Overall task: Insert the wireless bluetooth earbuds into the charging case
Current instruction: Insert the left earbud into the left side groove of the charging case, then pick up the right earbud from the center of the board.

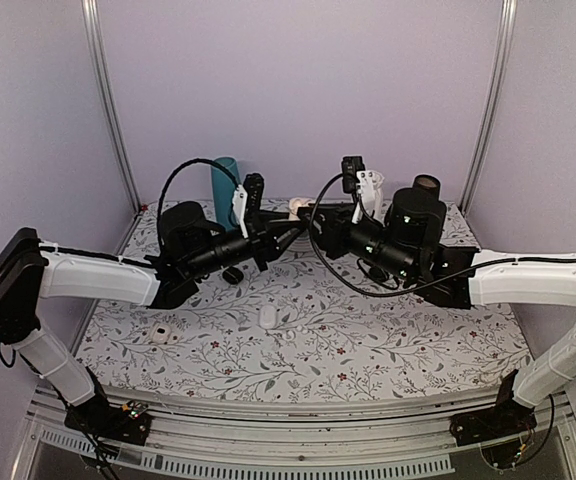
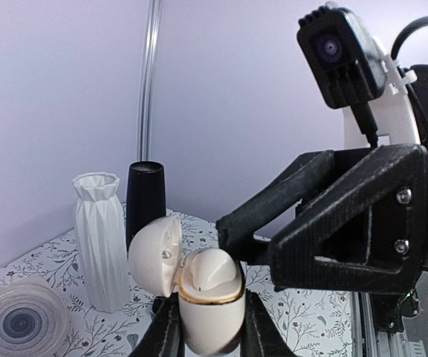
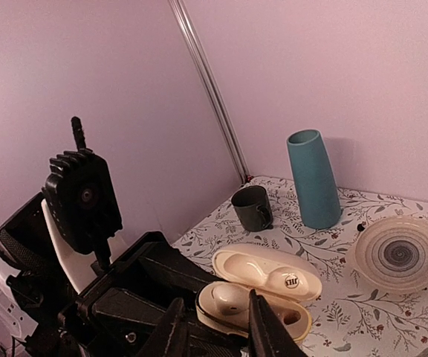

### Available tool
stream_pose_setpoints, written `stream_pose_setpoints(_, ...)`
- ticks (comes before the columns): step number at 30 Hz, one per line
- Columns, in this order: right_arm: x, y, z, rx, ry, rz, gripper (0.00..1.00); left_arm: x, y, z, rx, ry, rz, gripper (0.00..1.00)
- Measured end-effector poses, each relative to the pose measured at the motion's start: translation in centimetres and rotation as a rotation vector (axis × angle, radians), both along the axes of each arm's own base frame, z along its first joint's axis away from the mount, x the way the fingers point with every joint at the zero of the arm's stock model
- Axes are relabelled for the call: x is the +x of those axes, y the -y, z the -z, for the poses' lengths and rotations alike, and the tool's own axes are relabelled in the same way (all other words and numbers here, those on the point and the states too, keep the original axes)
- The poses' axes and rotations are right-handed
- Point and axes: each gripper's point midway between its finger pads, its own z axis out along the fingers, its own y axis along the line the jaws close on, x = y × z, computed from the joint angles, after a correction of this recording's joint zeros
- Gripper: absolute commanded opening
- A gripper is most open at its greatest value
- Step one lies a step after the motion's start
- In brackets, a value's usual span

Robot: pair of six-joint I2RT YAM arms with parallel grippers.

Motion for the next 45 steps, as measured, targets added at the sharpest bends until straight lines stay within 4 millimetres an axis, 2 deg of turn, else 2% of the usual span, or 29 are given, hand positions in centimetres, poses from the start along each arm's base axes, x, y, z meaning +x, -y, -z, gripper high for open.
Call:
stream_pose_setpoints(9,-0.3,0.5,0.2,-0.032,-0.032,0.005,0.36,0.1,0.0,0.1,0.006,0.005,-0.004,0.00)
stream_pose_setpoints(13,0.2,1.5,0.1,-0.034,-0.053,0.026,0.38,0.0,-0.3,-0.4,0.002,0.018,-0.003,0.00)
stream_pose_setpoints(19,2.3,4.3,0.0,-0.027,-0.102,0.089,0.39,-0.5,-0.7,-1.9,-0.029,0.053,0.015,0.00)
stream_pose_setpoints(30,6.5,9.0,2.4,-0.051,-0.221,0.195,0.40,-1.2,-0.5,-1.9,-0.029,0.047,0.071,0.00)
stream_pose_setpoints(38,9.4,14.3,6.4,-0.094,-0.370,0.340,0.40,-1.2,-0.8,-1.2,-0.033,0.026,0.068,0.00)
stream_pose_setpoints(41,10.1,16.9,9.6,-0.124,-0.458,0.403,0.40,-1.2,-0.9,-0.8,-0.027,0.021,0.066,0.00)
stream_pose_setpoints(45,11.1,19.4,14.2,-0.180,-0.579,0.462,0.40,-1.1,-1.1,-0.7,-0.023,0.022,0.071,0.00)
